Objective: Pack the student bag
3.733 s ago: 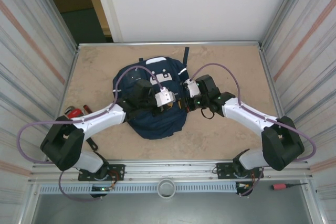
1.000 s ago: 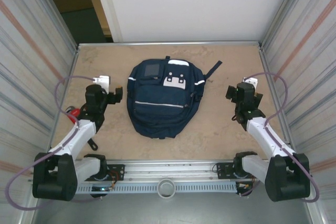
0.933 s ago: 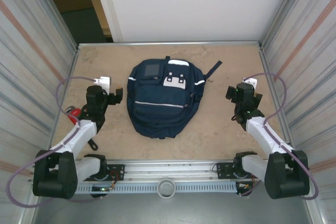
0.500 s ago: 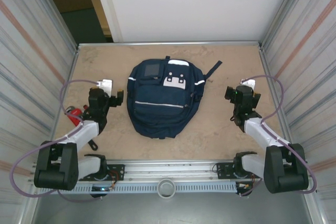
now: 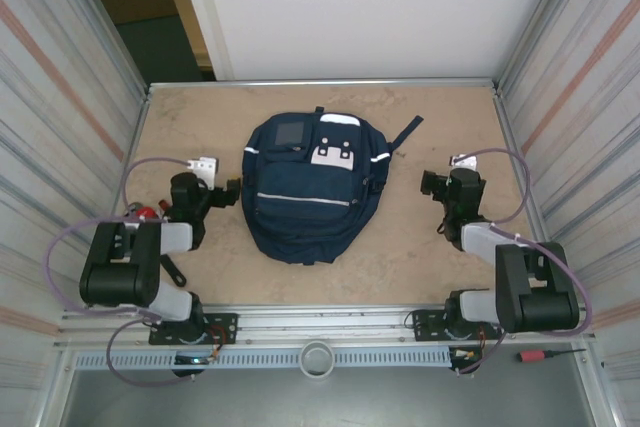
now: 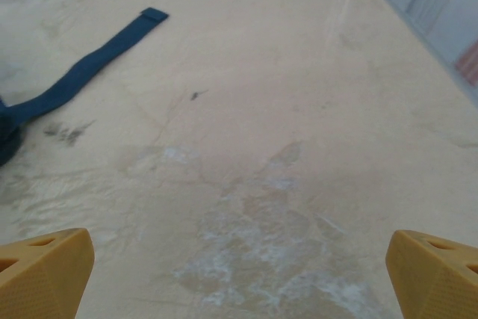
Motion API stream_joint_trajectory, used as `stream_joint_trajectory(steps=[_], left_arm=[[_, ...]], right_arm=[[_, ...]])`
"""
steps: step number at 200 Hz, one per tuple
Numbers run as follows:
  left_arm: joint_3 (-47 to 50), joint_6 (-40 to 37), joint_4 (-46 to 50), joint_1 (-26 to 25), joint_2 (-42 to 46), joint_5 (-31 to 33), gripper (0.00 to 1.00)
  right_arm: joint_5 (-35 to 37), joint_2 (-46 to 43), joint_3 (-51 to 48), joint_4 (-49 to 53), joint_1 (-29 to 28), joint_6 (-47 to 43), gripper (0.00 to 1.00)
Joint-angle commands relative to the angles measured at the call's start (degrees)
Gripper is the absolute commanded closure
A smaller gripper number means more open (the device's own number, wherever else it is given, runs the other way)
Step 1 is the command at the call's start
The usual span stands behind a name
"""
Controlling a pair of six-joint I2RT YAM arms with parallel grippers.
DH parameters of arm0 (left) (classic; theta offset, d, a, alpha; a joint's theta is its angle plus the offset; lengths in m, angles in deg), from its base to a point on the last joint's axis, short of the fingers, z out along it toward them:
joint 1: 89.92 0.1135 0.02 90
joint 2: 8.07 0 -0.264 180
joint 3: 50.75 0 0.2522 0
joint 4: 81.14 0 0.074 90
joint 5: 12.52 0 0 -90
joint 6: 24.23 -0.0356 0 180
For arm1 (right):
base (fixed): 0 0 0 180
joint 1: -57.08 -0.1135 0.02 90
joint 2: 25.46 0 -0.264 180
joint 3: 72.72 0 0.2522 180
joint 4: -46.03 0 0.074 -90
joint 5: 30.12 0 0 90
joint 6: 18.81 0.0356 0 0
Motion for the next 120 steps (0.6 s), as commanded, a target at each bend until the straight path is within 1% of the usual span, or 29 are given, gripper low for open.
stream_joint_trajectory(steps=[1,27,39,48,52,54,62,65,70,75,85,94,120], left_arm=[[-1.8,0.4,-2.6,1.2,-0.8,-4.4,0.01],[-2.2,0.8,-1.5,1.4,-0.8,-4.3,0.01],[-2.2,1.0,-1.7,1.5,-0.9,-3.7,0.01],[-2.4,1.3,-1.3,1.4,-1.0,-3.1,0.01],[-2.4,1.4,-1.4,1.4,-1.0,-2.9,0.01],[-2.5,1.4,-1.4,1.4,-1.0,-3.0,0.01],[-2.5,1.4,-1.2,1.4,-0.9,-3.0,0.01],[-2.5,1.3,-1.2,1.4,-0.9,-3.0,0.01],[-2.4,1.4,-1.3,1.4,-0.9,-3.0,0.01],[-2.4,1.4,-1.3,1.4,-0.9,-2.9,0.01],[-2.4,1.3,-1.3,1.4,-0.9,-3.0,0.01],[-2.4,1.3,-1.3,1.4,-0.9,-3.0,0.01],[-2.4,1.3,-1.3,1.4,-0.8,-3.0,0.01]], right_arm=[[-6.3,0.8,-1.2,-8.6,0.4,-2.9,0.01],[-7.8,2.6,-1.9,-12.2,0.6,-4.6,0.01],[-10.1,8.0,-3.3,-19.9,2.0,-4.7,0.01],[-13.6,13.2,-2.2,-23.2,3.3,-4.6,0.01],[-14.0,14.6,-1.5,-24.6,3.5,-4.8,0.01],[-13.7,14.8,-1.0,-24.3,3.4,-4.7,0.01],[-13.6,12.6,2.0,-13.9,5.0,-2.4,0.01],[-14.4,12.4,2.7,-12.2,5.9,-1.6,0.01],[-15.6,13.4,2.3,-14.9,6.6,-1.1,0.01],[-15.1,13.8,1.7,-16.8,6.3,-1.2,0.01],[-14.2,12.8,2.2,-13.8,5.9,-1.5,0.01],[-14.1,13.4,1.9,-15.7,5.8,-1.6,0.01],[-13.8,12.9,2.3,-14.1,5.7,-1.6,0.01]])
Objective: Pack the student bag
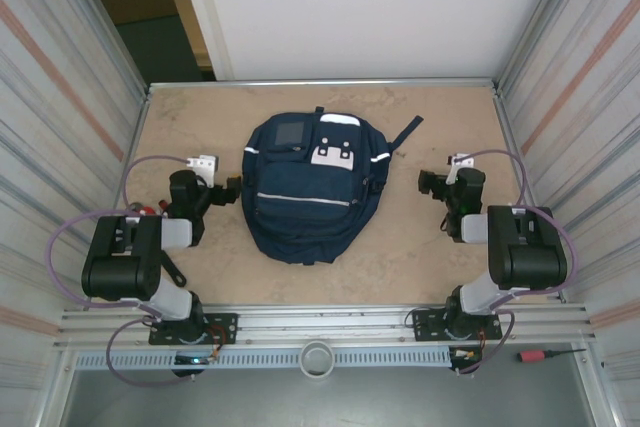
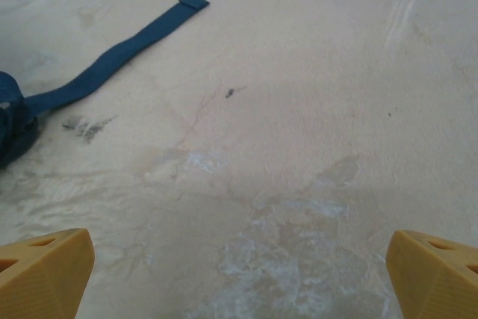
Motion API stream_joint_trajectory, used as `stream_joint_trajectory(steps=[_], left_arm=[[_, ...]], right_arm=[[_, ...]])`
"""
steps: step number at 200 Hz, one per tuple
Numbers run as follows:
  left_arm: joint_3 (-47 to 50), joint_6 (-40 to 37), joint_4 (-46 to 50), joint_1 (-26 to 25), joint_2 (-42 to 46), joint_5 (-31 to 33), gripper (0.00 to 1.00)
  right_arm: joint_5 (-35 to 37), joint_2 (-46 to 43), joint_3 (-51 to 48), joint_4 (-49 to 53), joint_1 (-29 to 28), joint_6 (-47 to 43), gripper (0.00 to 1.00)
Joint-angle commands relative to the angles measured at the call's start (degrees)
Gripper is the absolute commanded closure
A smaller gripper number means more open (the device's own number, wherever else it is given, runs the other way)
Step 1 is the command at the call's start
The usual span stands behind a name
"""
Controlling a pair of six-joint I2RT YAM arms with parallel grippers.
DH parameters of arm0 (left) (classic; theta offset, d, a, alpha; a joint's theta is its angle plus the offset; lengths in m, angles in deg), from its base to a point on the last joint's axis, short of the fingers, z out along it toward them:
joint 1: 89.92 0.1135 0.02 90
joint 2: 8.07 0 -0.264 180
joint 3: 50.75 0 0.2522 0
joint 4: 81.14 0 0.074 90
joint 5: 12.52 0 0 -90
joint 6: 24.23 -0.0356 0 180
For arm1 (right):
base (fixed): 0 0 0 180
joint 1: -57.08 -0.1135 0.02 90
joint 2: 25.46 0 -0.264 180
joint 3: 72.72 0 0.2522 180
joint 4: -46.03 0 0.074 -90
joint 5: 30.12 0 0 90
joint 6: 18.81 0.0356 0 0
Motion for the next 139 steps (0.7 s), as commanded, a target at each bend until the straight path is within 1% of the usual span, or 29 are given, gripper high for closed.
stream_joint_trajectory(steps=[1,139], left_arm=[[-0.9,0.5,-1.3,0.4,0.3,-0.5,0.01],[-1.0,0.6,-1.3,0.4,0.2,-0.5,0.01]], right_arm=[[-1.1,-0.7,1.3,-0.3,-0.1,0.9,0.01],[-0.3,-0.6,1.2,-0.6,-0.6,0.6,0.01]])
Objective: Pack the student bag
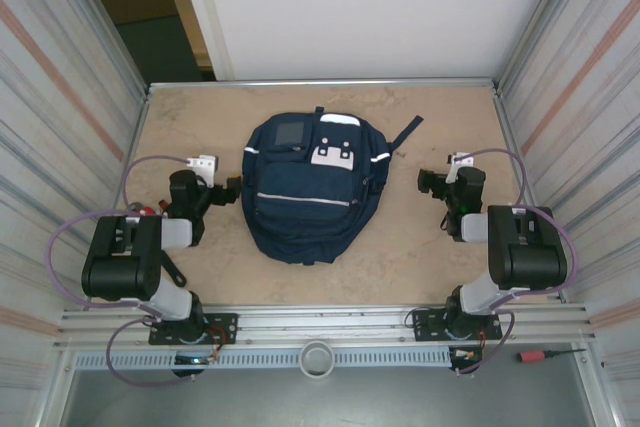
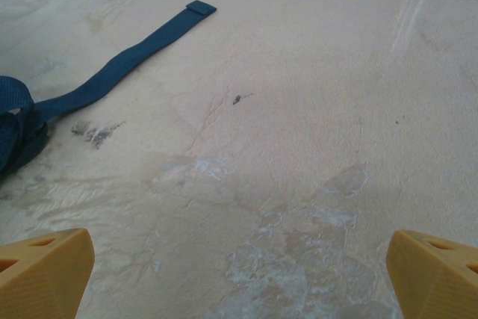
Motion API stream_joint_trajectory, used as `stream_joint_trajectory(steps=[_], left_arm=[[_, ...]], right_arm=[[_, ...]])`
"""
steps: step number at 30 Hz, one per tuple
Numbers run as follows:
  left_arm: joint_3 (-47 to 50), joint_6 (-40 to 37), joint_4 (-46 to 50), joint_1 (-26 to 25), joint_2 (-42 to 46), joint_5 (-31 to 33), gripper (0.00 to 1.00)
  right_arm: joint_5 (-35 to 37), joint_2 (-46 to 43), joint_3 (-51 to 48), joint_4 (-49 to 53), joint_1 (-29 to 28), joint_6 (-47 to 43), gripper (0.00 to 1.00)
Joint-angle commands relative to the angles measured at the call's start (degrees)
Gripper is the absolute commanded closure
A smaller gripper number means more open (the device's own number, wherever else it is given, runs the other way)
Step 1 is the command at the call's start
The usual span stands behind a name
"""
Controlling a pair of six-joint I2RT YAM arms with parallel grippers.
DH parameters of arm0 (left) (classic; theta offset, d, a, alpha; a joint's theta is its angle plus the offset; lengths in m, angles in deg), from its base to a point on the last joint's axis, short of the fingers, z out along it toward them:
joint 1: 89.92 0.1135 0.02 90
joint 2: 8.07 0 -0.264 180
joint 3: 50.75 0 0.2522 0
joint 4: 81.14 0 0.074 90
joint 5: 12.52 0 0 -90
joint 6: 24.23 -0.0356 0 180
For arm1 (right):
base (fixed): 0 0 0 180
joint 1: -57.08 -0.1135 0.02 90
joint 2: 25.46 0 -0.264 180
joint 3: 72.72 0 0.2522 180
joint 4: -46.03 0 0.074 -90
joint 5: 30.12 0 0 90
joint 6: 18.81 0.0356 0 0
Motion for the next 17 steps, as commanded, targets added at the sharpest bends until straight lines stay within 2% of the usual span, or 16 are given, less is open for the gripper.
stream_joint_trajectory(steps=[1,17], left_arm=[[-1.0,0.5,-1.3,0.4,0.2,-0.5,0.01],[-1.0,0.5,-1.3,0.4,0.2,-0.5,0.01]], right_arm=[[0.4,-0.6,0.9,-0.6,-0.6,0.6,0.01],[0.7,-0.6,0.8,-0.7,-0.8,0.6,0.01]])
